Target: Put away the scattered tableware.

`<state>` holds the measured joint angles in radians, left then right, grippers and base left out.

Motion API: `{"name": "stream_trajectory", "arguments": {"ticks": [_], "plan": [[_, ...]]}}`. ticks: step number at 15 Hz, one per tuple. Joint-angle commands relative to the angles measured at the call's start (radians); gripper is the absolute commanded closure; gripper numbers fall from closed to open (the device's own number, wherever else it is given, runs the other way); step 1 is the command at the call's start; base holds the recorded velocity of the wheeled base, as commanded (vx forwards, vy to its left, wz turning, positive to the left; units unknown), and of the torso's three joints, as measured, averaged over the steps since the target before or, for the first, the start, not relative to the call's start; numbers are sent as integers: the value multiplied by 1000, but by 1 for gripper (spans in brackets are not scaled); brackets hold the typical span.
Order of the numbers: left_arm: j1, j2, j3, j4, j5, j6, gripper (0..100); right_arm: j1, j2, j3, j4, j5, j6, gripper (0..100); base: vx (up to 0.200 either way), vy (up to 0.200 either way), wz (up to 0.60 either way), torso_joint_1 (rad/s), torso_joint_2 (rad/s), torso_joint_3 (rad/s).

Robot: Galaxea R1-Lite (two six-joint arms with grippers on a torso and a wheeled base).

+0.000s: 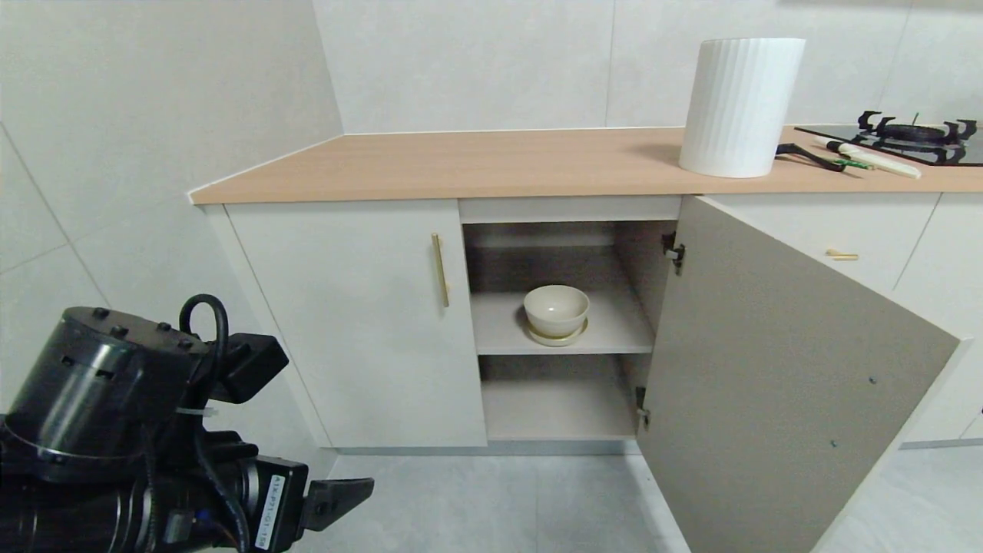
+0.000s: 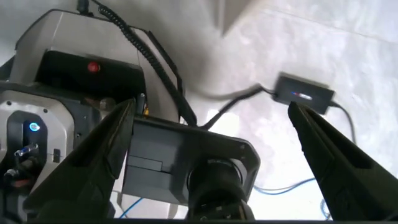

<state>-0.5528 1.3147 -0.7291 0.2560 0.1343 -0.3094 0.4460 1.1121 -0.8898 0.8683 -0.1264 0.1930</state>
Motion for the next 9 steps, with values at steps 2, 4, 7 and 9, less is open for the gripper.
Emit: {"name": "stream_trajectory", "arguments": {"ticks": [2, 4, 7, 9], "plan": [[1, 0, -1, 0, 1, -1, 0, -82, 28, -6, -9, -2, -3, 0, 0, 0, 0, 0, 0, 0], [1, -2, -3, 0, 1, -1, 0, -182, 57, -43, -22, -4, -4, 0, 0, 0, 0, 0, 0, 0], [1, 1, -1, 0, 1, -1, 0, -319, 87, -55, -86, -4, -7, 0, 0, 0, 0, 0, 0, 0], [1, 3, -3, 0, -1, -2, 0, -409, 103, -57, -107, -4, -50, 0, 0, 0, 0, 0, 0, 0]]}}
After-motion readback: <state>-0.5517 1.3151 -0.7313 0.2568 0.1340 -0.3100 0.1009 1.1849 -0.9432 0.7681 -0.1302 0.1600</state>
